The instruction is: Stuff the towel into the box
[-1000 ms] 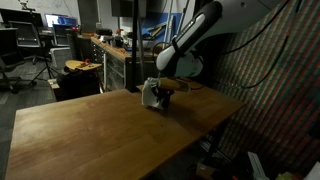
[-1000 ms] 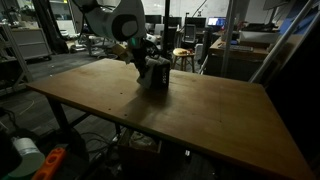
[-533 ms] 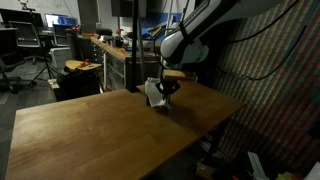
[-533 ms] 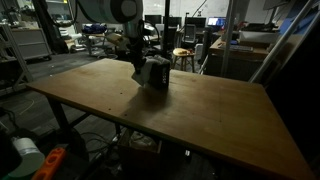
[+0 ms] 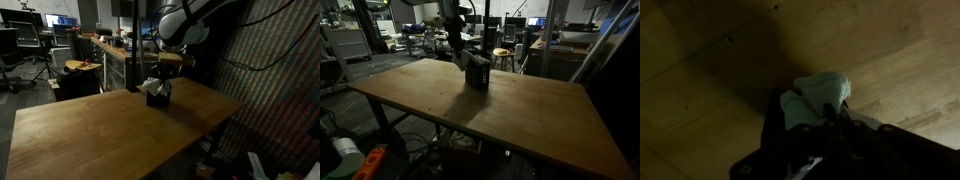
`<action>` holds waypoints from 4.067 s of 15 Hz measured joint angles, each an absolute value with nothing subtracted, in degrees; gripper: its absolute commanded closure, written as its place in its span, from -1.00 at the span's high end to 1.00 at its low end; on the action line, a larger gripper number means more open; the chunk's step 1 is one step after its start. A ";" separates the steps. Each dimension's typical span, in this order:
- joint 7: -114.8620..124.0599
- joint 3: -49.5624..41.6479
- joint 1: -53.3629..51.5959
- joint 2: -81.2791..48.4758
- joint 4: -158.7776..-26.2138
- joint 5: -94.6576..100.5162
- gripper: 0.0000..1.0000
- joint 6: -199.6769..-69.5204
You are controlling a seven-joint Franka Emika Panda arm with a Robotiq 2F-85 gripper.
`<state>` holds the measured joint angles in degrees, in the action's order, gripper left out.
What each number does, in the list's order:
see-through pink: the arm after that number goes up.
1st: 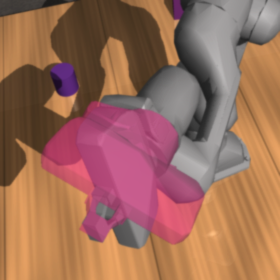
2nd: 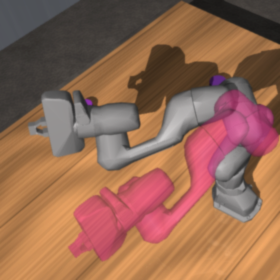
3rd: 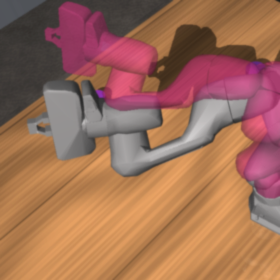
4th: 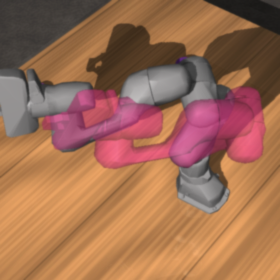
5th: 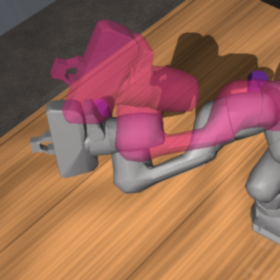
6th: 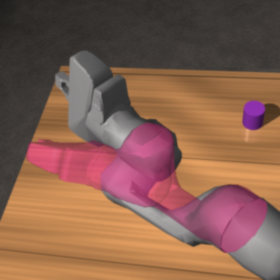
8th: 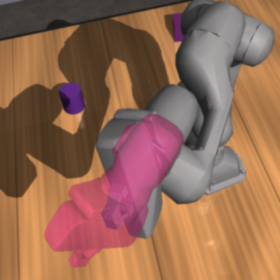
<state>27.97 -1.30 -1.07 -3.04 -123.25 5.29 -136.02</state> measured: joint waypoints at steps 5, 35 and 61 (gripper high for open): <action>33.98 -1.59 -1.01 -3.95 -120.28 8.16 -0.98 -138.94; 44.90 -5.31 -4.17 -16.99 -107.41 19.85 -0.98 -142.74; 44.70 -9.80 -6.44 -28.90 -102.04 19.89 0.29 -139.68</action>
